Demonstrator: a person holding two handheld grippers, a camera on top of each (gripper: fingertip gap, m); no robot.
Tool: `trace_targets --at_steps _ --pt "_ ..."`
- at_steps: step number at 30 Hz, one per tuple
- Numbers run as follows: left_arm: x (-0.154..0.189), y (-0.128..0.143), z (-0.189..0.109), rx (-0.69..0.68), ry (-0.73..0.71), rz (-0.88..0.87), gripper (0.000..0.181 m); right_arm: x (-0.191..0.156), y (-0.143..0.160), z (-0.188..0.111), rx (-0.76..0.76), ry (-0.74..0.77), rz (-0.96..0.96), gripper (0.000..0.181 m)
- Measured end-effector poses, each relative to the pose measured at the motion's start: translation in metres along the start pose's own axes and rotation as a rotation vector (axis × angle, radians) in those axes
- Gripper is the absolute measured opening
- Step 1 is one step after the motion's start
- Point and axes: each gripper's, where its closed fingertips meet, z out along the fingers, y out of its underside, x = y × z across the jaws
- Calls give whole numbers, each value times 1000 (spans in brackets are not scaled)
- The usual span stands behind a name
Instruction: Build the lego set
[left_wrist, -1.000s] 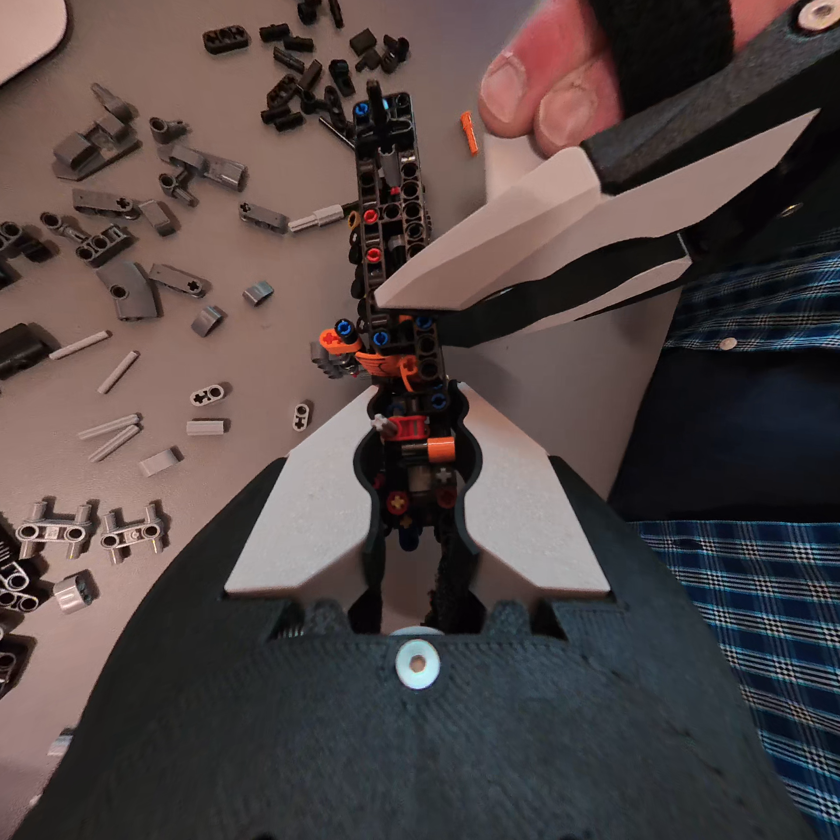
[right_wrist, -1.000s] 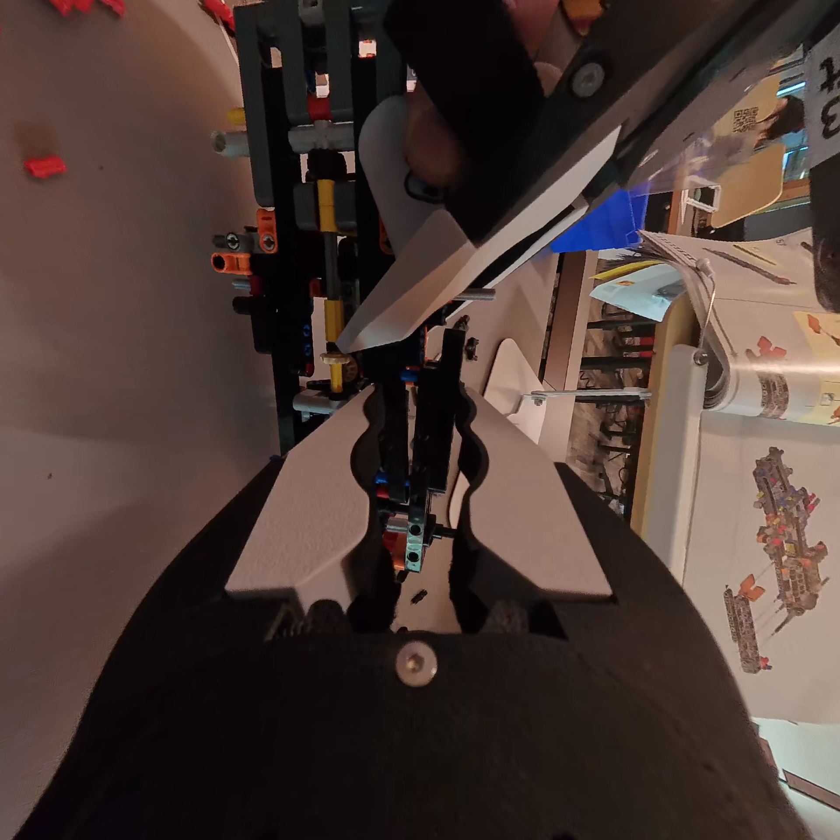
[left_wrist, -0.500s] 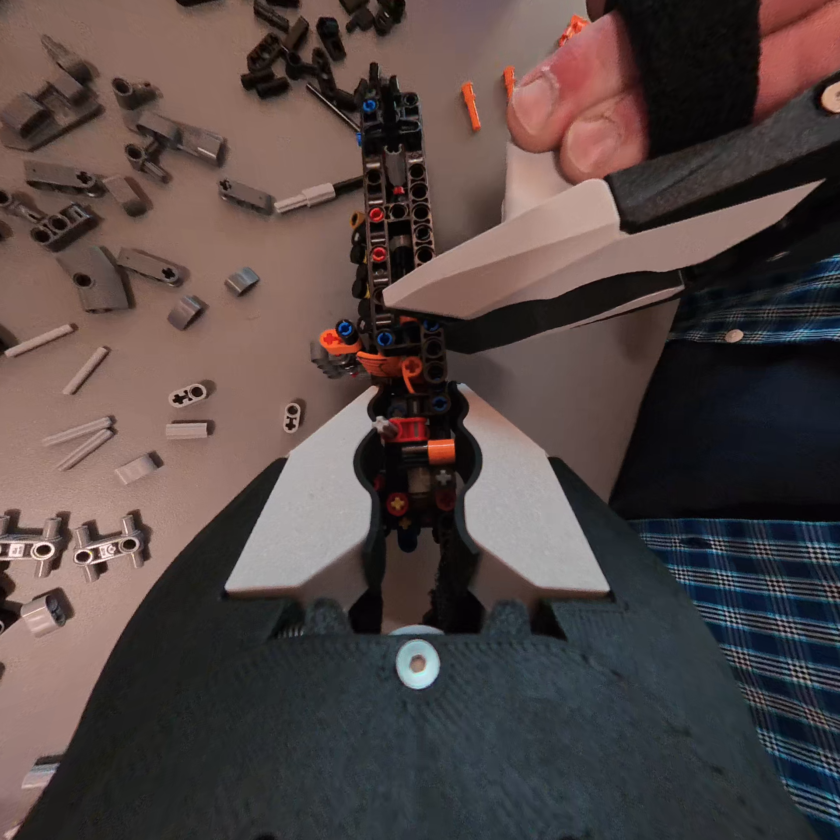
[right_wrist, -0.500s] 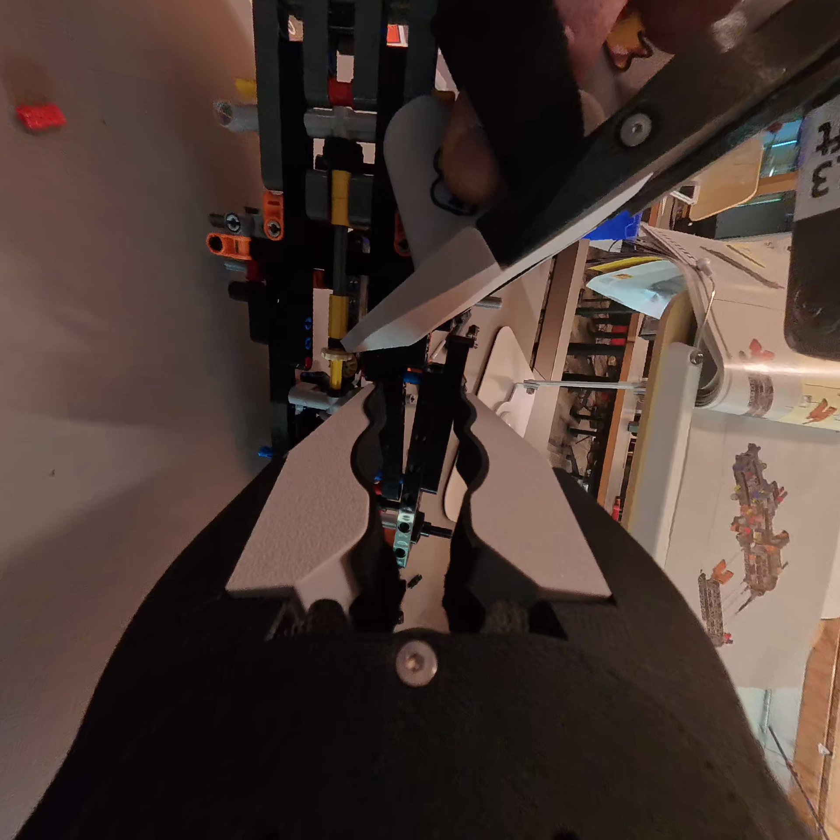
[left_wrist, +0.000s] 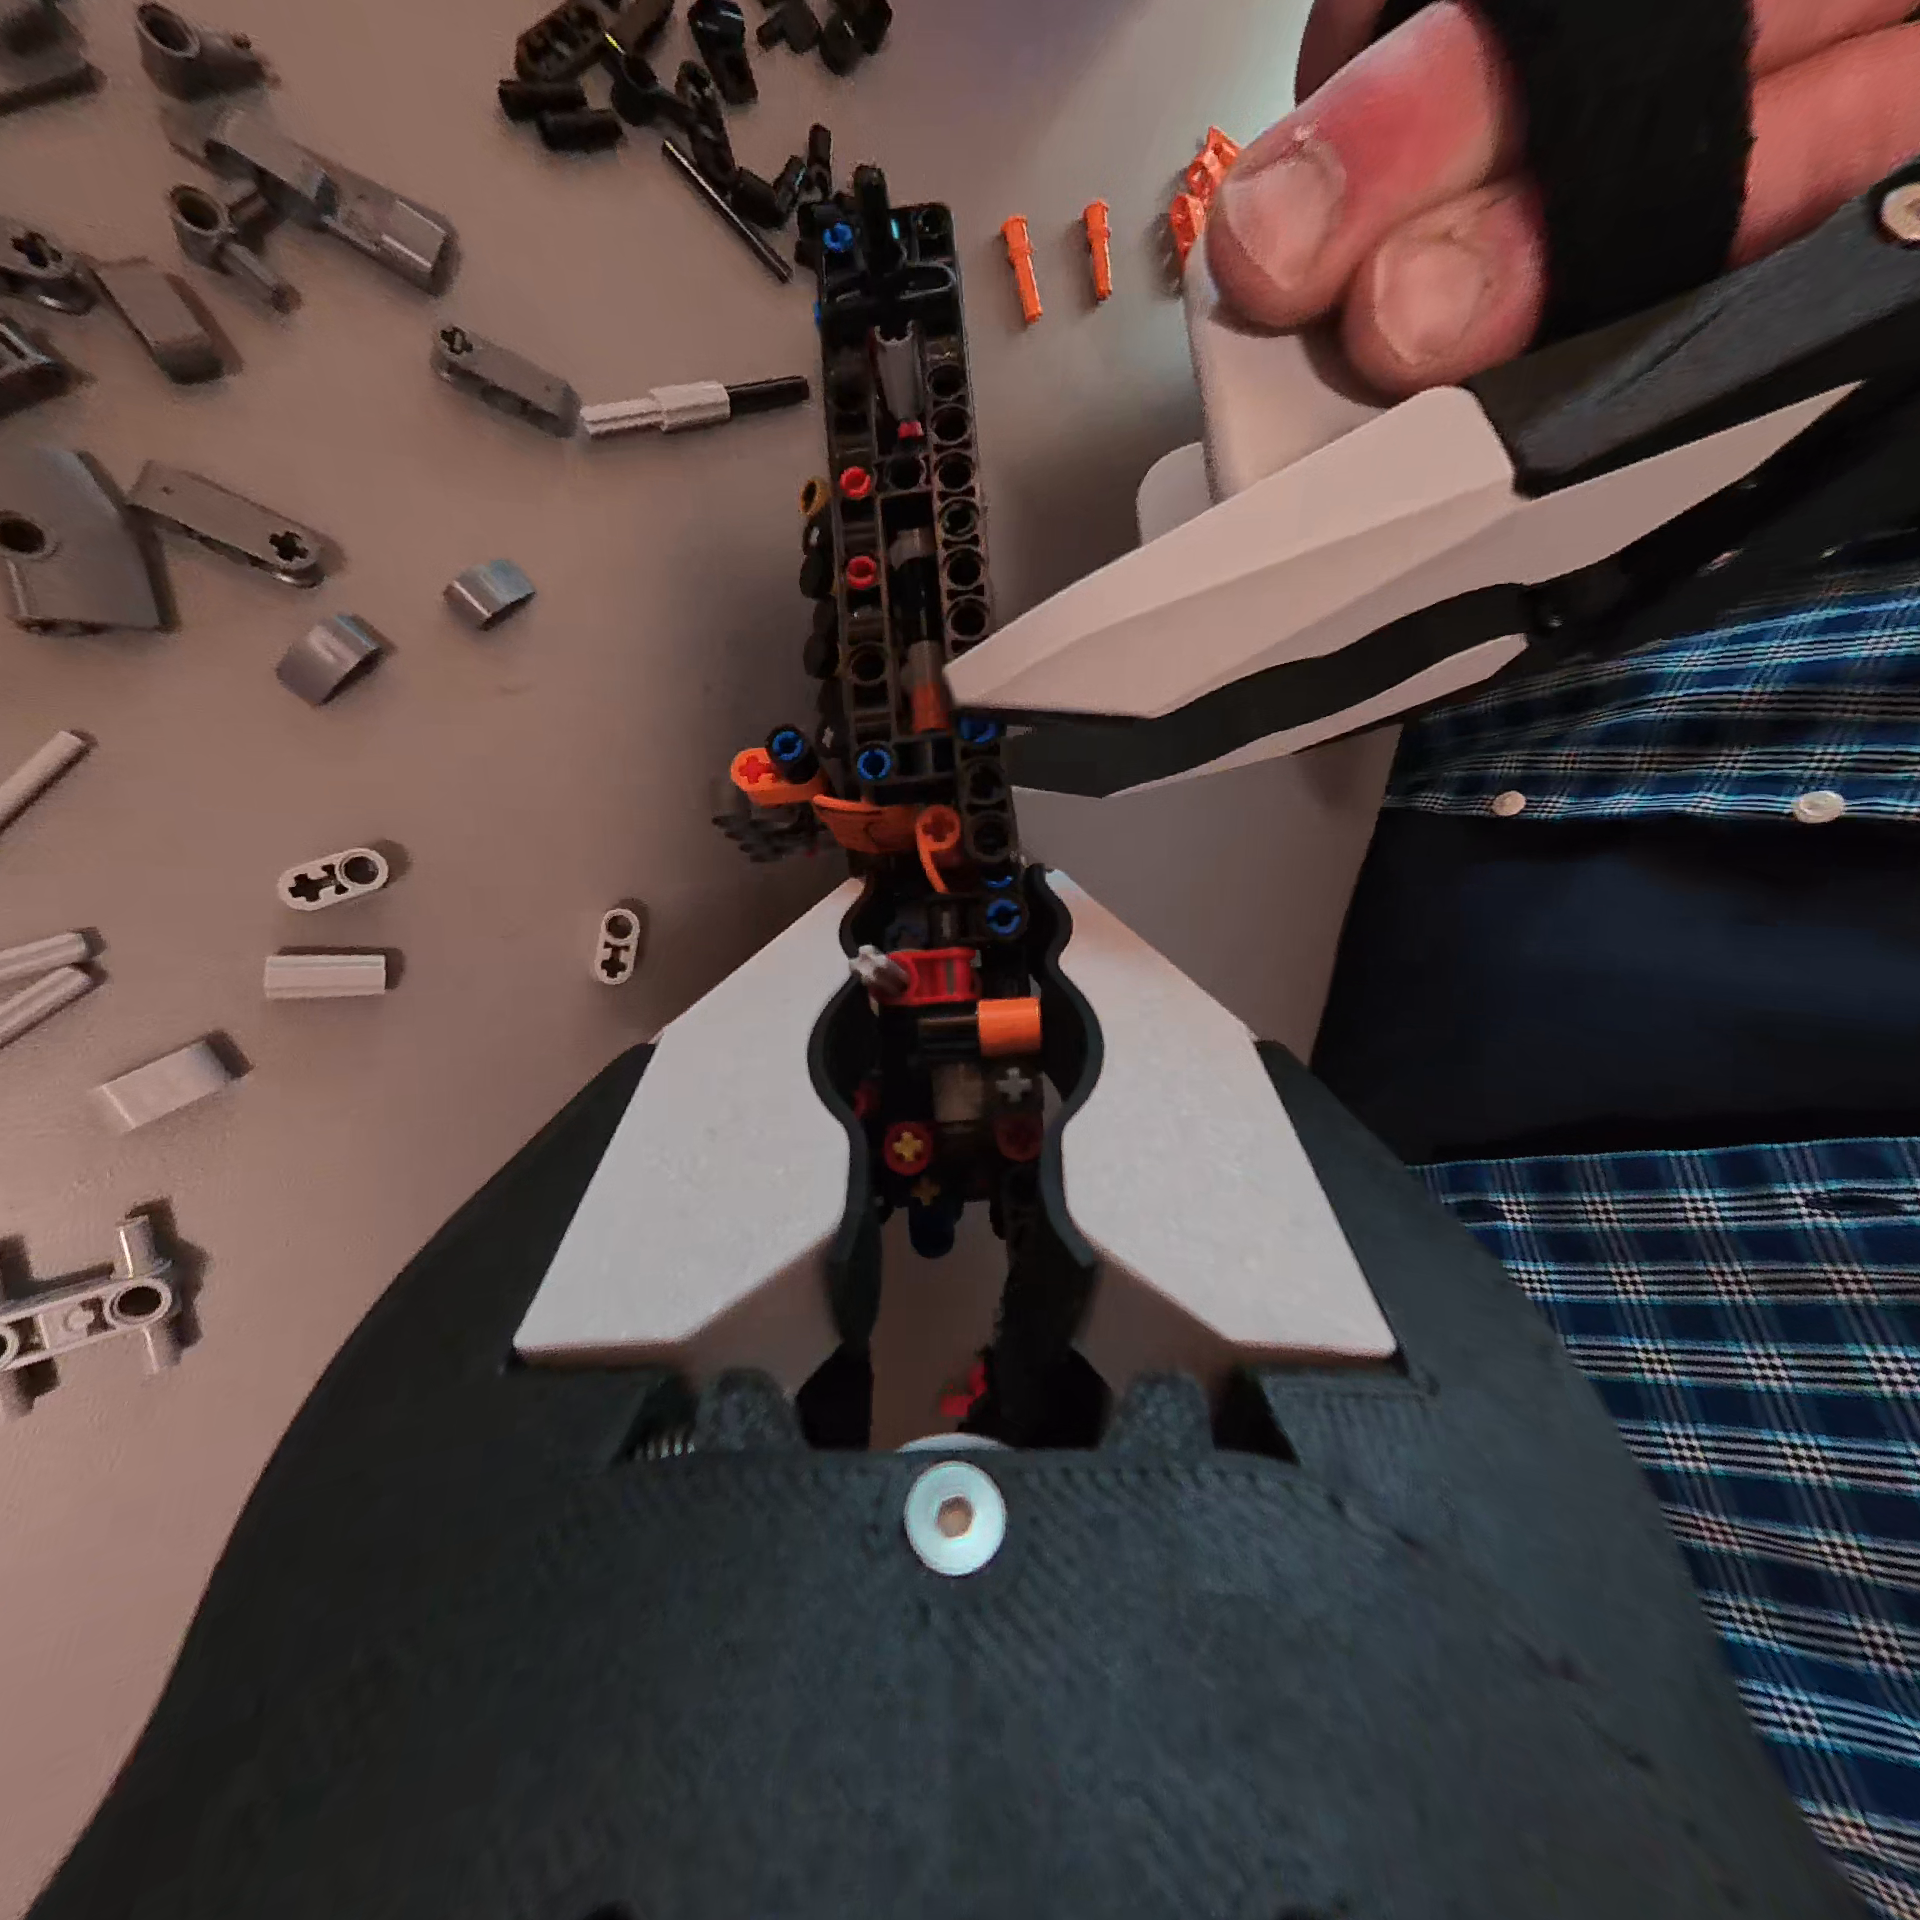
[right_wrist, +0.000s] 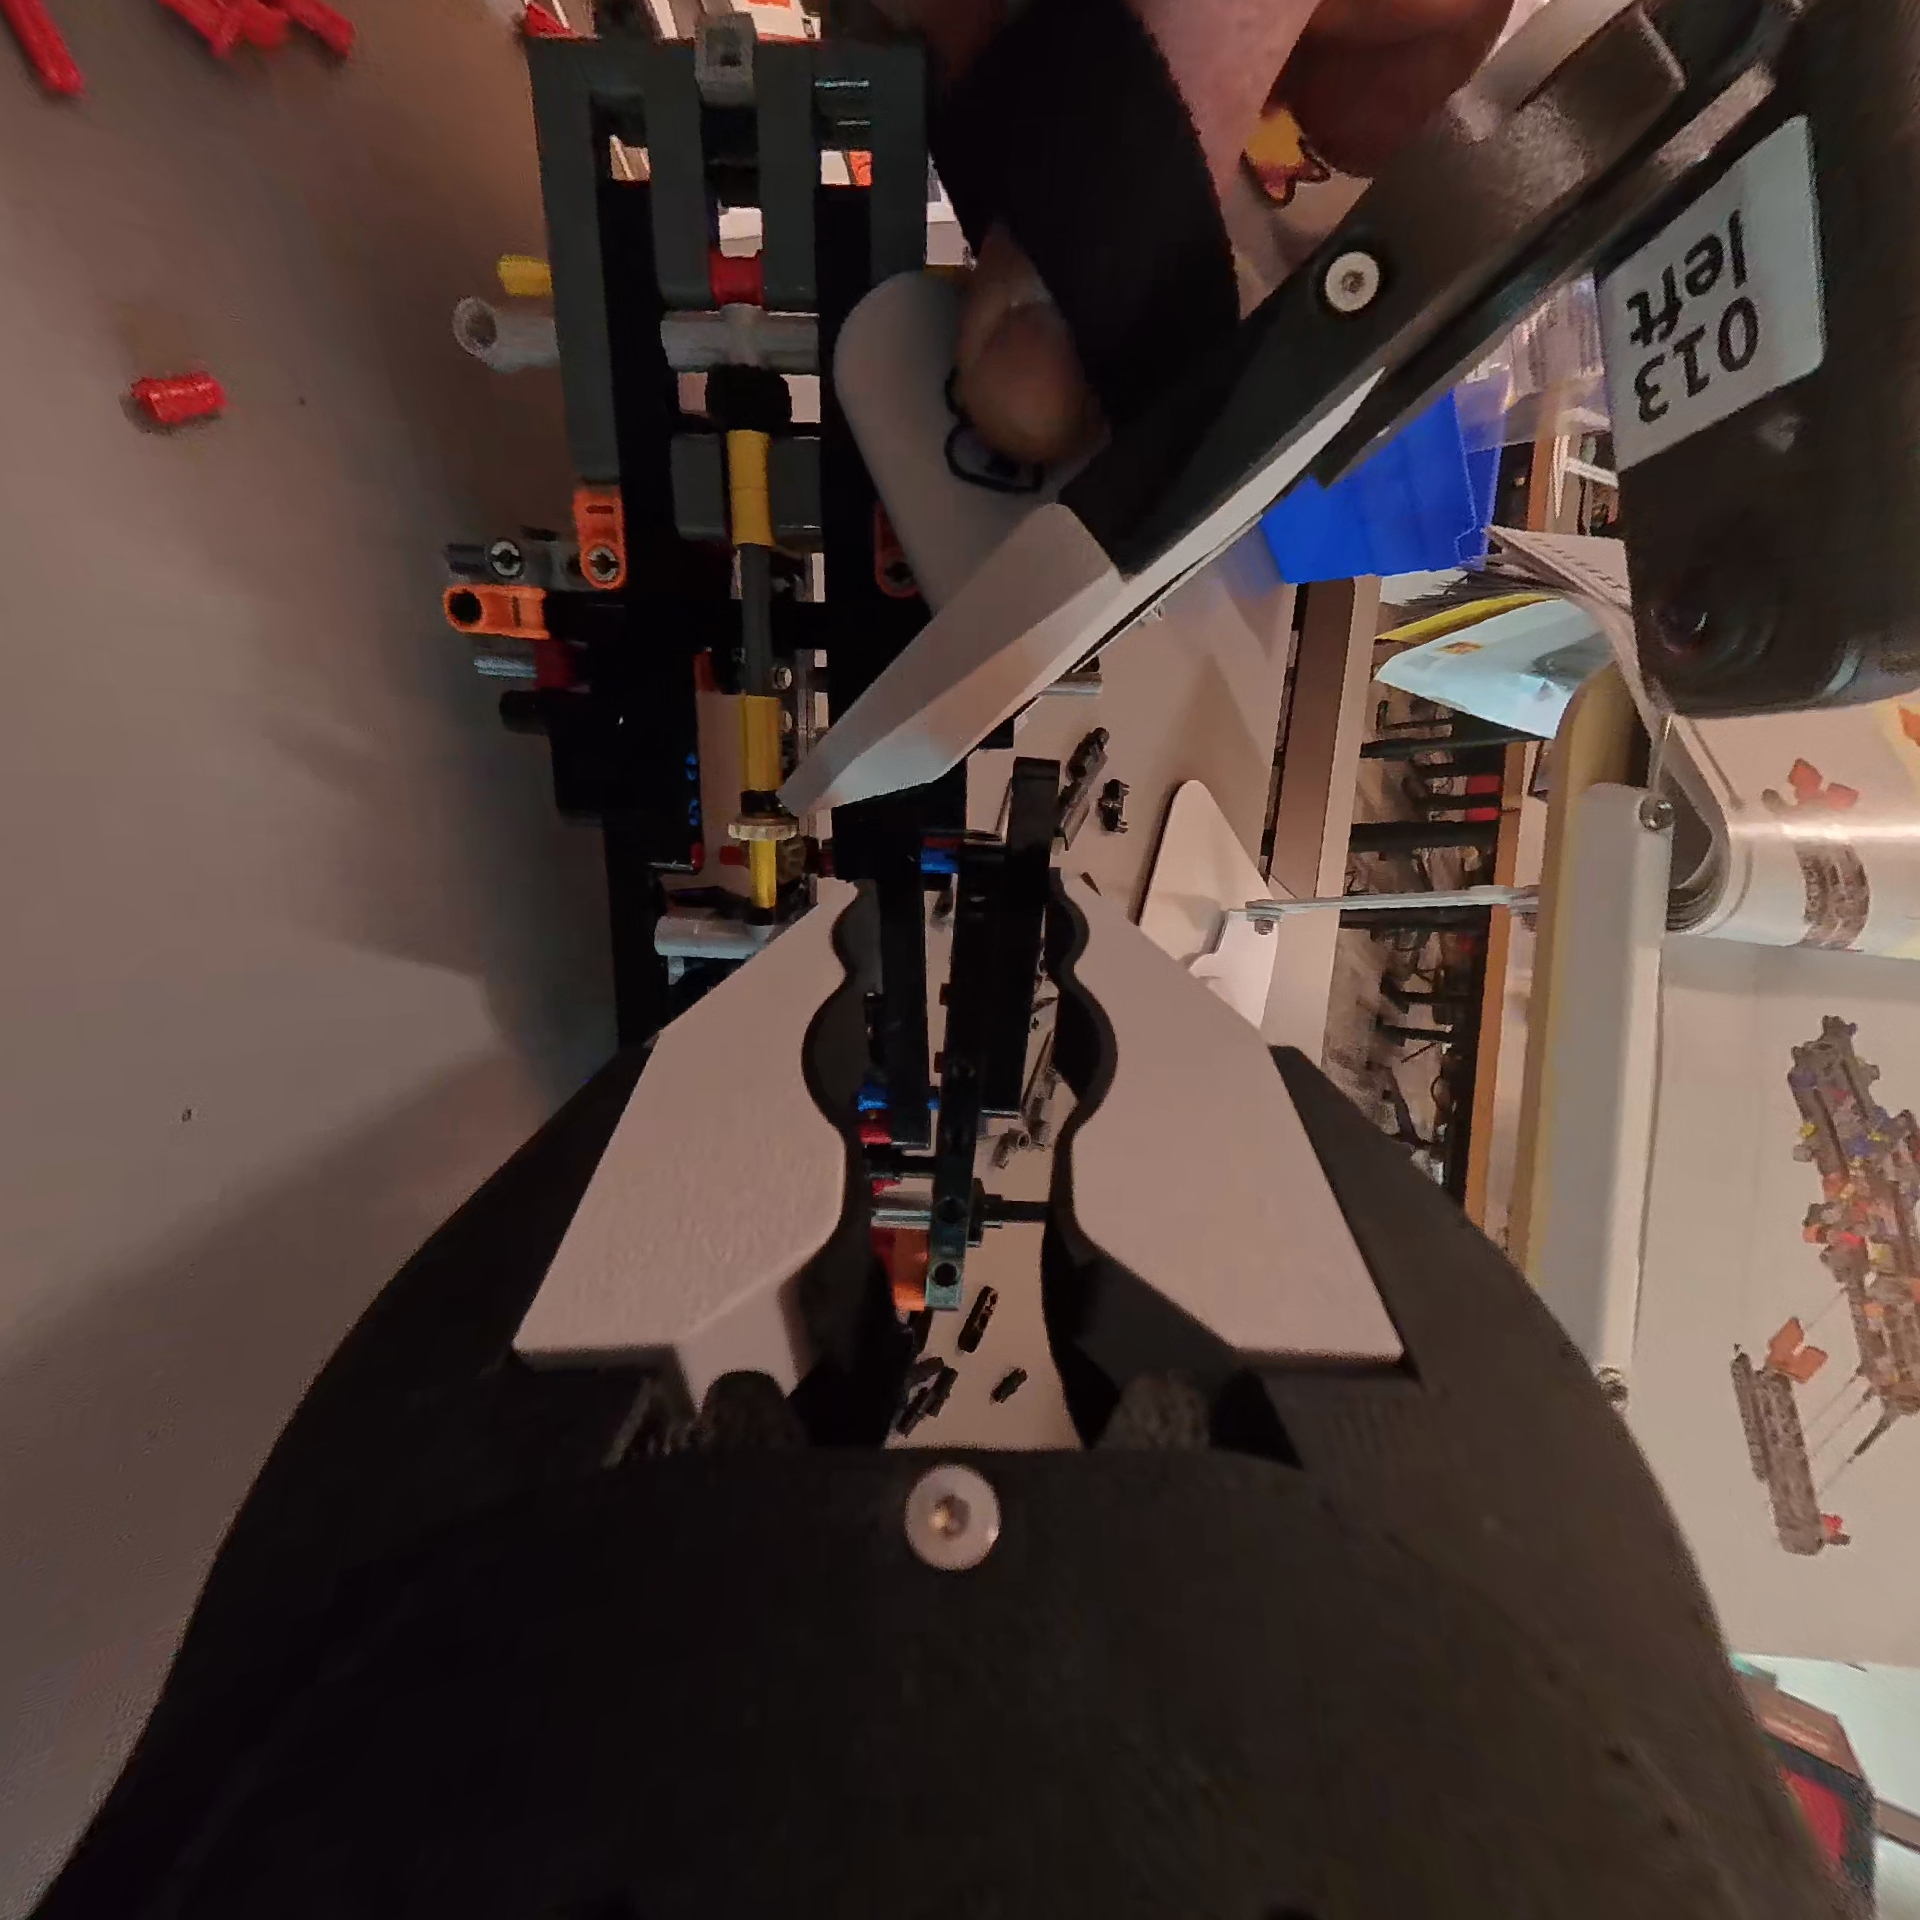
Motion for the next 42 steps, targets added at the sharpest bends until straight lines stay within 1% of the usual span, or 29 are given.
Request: trace_targets --at_steps 7,14,19,21,23,25,28,32,36,42 --pt "2 1 4 -22 9 4 26 -4 0 -1 -10 -41 -55 28" --pt "1 0 5 -37 -16 4 24 -6 1 -1 -43 -18 -104 26" --pt "1 1 7 -45 -4 3 24 -8 0 -2 -61 -18 -124 24" --pt "1 1 7 -52 -10 4 24 -8 0 -1 -57 -22 -110 24" --pt "3 3 8 -54 18 -3 24 -11 -1 -2 -49 -48 -108 25" --pt "2 5 7 -61 35 -16 24 -11 -2 0 -3 -75 -24 28" --pt "5 7 9 -52 93 -42 25 -13 -1 -1 17 -135 55 29" --pt "4 7 8 -43 118 -62 25 -14 -1 0 71 -168 98 31" --pt "4 8 8 -54 144 -73 25 -13 -3 0 75 -171 59 29" --pt "5 8 9 -58 138 -67 25 -13 -3 0 39 -153 -5 28"
